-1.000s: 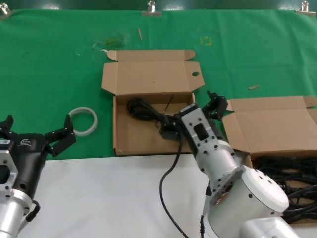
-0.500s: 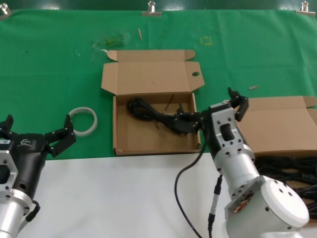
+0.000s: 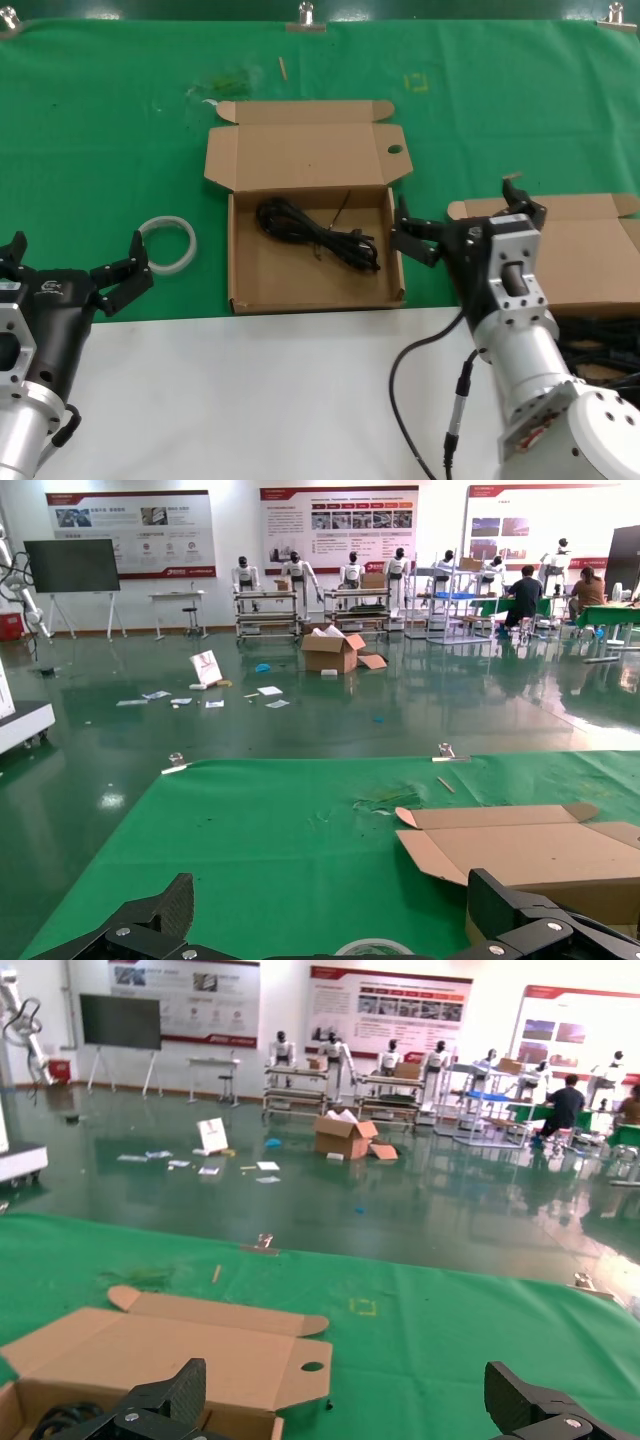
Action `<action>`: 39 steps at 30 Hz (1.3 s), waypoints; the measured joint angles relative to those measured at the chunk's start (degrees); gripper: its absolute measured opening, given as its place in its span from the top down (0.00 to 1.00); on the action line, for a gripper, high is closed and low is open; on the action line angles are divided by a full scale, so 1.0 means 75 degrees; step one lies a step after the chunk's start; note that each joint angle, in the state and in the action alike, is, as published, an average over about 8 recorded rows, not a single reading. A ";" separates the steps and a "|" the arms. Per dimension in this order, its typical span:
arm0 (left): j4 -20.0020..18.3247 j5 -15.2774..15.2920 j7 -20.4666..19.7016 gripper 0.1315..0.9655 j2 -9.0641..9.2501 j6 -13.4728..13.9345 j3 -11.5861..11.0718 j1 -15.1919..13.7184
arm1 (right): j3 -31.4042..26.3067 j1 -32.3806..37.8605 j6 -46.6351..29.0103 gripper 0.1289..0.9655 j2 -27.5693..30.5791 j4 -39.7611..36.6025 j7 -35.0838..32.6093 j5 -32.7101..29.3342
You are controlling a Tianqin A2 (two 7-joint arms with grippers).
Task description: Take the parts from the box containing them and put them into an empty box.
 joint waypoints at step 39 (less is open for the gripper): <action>0.0000 -0.0001 0.0000 0.00 0.0000 0.0000 0.0000 0.0000 | 0.1901 -0.1355 -0.1763 0.00 0.0000 0.0720 0.3659 -0.2501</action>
